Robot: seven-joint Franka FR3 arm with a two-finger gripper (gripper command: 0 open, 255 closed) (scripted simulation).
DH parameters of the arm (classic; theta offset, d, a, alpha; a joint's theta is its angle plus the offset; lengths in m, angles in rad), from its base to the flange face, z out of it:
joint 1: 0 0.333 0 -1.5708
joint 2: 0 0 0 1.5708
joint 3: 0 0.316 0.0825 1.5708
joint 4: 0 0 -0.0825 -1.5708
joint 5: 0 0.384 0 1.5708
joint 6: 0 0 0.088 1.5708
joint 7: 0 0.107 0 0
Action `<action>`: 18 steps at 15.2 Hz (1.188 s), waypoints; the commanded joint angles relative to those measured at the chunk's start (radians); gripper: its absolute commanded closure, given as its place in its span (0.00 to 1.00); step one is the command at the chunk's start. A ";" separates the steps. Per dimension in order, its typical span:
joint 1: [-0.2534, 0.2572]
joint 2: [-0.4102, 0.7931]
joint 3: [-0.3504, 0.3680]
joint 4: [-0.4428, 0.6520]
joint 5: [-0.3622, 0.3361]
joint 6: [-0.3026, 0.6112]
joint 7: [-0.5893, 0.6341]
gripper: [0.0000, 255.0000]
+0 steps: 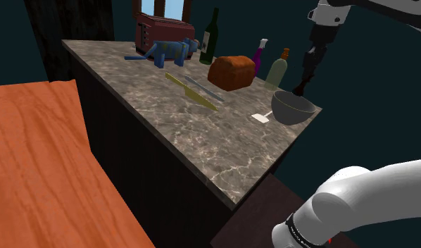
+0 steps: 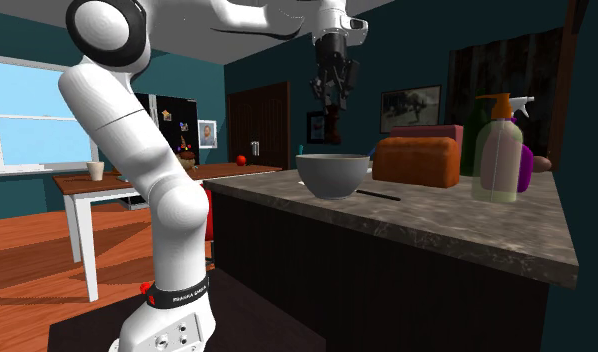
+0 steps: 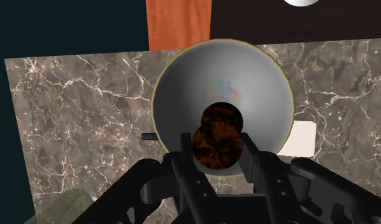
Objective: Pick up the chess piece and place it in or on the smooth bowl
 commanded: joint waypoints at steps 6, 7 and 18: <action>-0.001 -0.030 -0.005 -0.095 -0.003 0.064 0.018 1.00; -0.001 -0.030 -0.005 -0.095 -0.003 0.064 0.018 1.00; 0.001 -0.015 0.002 -0.049 0.001 0.033 0.015 0.00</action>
